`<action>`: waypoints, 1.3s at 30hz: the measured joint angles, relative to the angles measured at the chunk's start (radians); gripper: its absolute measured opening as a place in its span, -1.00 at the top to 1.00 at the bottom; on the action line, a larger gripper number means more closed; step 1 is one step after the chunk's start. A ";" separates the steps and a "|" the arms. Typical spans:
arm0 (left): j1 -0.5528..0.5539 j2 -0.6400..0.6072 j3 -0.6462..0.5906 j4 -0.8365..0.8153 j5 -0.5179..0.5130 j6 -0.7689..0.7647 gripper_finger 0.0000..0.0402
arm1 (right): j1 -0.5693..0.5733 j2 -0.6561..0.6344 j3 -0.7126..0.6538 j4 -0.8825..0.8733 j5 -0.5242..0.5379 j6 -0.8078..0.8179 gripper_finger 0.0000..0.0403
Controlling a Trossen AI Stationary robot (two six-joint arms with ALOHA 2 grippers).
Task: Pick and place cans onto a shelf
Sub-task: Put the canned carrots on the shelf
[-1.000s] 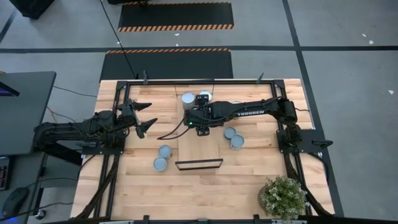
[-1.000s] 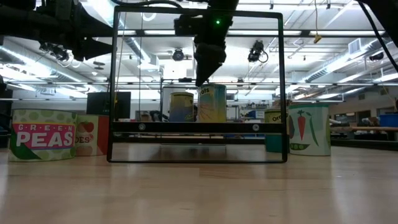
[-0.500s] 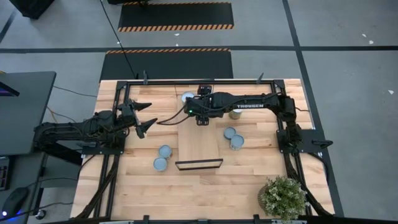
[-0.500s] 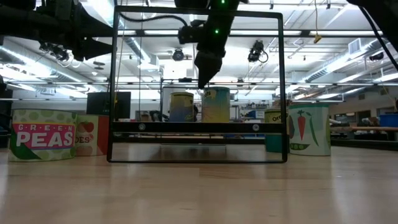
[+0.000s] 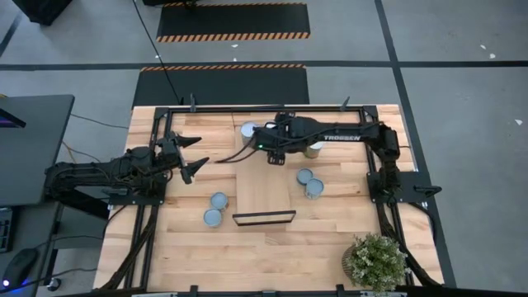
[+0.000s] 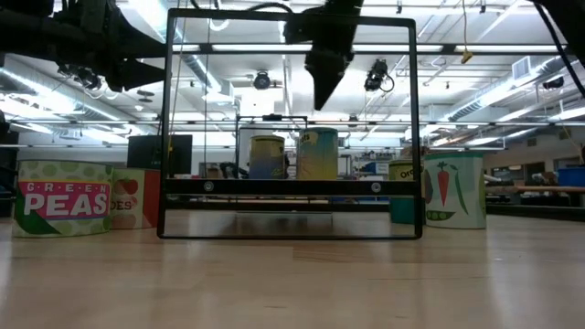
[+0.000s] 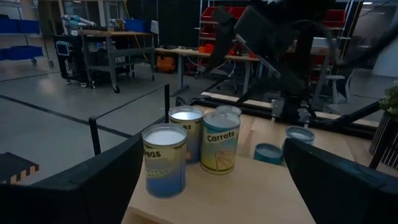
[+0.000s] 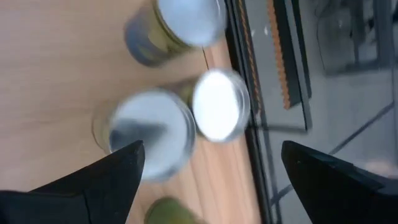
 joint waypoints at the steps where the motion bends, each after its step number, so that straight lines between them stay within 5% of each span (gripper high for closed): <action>1: 0.000 0.000 0.000 0.001 0.000 0.000 -0.96 | -0.004 -0.012 -0.015 -0.009 0.000 0.022 -0.91; 9: 0.000 0.000 0.000 0.001 0.000 -0.006 -0.96 | -0.054 -0.172 -0.300 0.144 -0.019 0.084 -0.91; 15: 0.000 0.000 0.000 0.002 0.000 -0.022 -0.96 | -0.190 -0.253 -0.500 0.255 -0.241 0.214 -0.91; 25: 0.000 0.000 0.000 -0.001 0.000 -0.018 -0.96 | -0.351 -0.250 -0.535 0.192 -0.318 0.207 -0.96; 39: 0.000 0.000 0.000 0.000 0.000 -0.018 -0.96 | -0.189 -0.246 -0.597 0.440 -0.298 0.220 -0.97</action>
